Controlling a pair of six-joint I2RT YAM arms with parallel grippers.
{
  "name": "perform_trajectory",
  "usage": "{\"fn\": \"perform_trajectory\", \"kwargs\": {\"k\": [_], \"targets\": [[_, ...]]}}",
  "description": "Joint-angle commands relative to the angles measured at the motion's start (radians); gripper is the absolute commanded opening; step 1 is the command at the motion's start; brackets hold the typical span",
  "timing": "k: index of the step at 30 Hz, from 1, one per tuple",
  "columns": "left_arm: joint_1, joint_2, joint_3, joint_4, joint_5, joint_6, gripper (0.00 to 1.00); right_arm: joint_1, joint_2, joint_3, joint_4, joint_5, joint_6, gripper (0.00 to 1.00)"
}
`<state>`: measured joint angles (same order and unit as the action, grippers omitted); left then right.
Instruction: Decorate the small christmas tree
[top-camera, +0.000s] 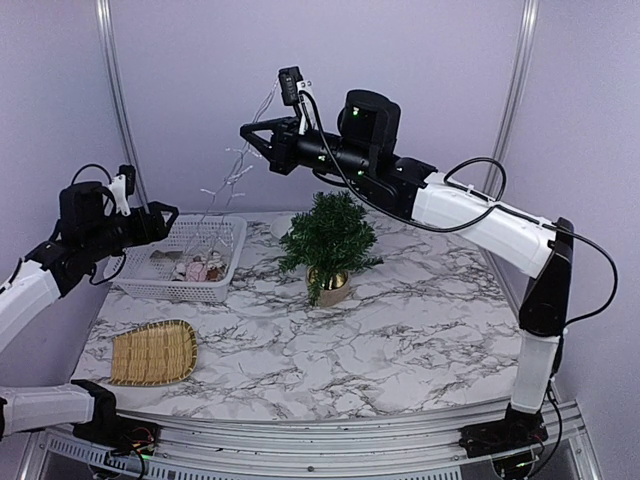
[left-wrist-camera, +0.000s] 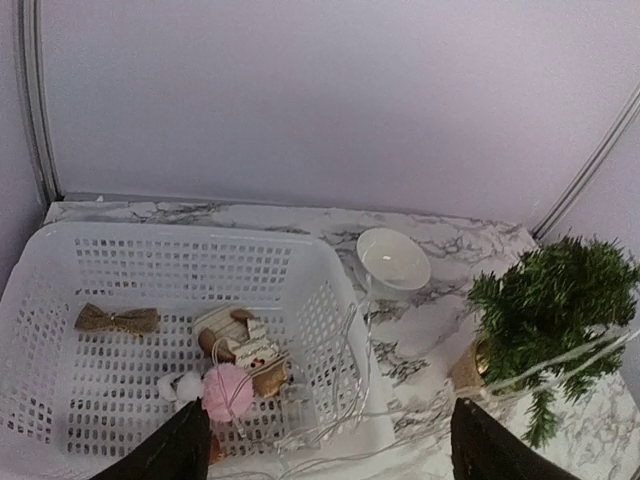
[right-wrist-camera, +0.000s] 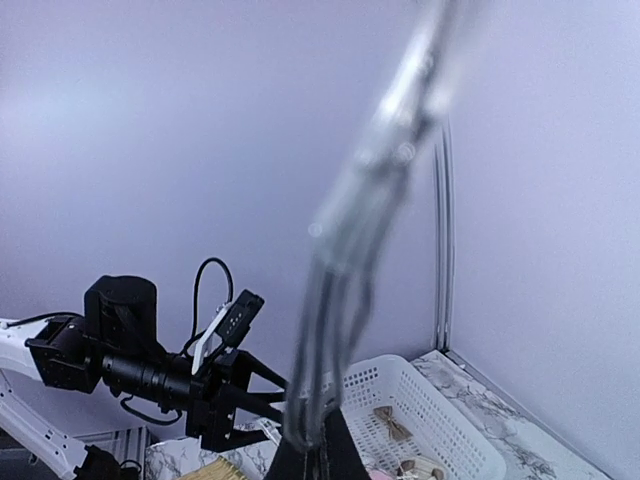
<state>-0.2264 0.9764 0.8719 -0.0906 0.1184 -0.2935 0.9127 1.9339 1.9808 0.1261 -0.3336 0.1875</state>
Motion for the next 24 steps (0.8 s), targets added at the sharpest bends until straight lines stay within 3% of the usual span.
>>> {"fn": "perform_trajectory", "kwargs": {"k": [1, 8, 16, 20, 24], "targets": [[-0.002, -0.043, -0.114, 0.040, 0.042, 0.097, 0.83, -0.021, 0.011, 0.082, 0.055, -0.011, 0.035, 0.00], [-0.020, -0.035, -0.274, 0.240, 0.169, 0.181, 0.83, -0.023, 0.055, 0.163, 0.060, -0.031, 0.051, 0.00], [-0.056, 0.132, -0.231, 0.371, 0.172, 0.193, 0.79, -0.023, 0.090, 0.225, 0.064, -0.056, 0.073, 0.00], [-0.069, 0.222, -0.203, 0.373, 0.163, 0.225, 0.56, -0.024, 0.094, 0.227, 0.080, -0.063, 0.087, 0.00], [-0.069, 0.253, -0.191, 0.384, 0.138, 0.241, 0.20, -0.023, 0.103, 0.228, 0.086, -0.068, 0.094, 0.00]]}}
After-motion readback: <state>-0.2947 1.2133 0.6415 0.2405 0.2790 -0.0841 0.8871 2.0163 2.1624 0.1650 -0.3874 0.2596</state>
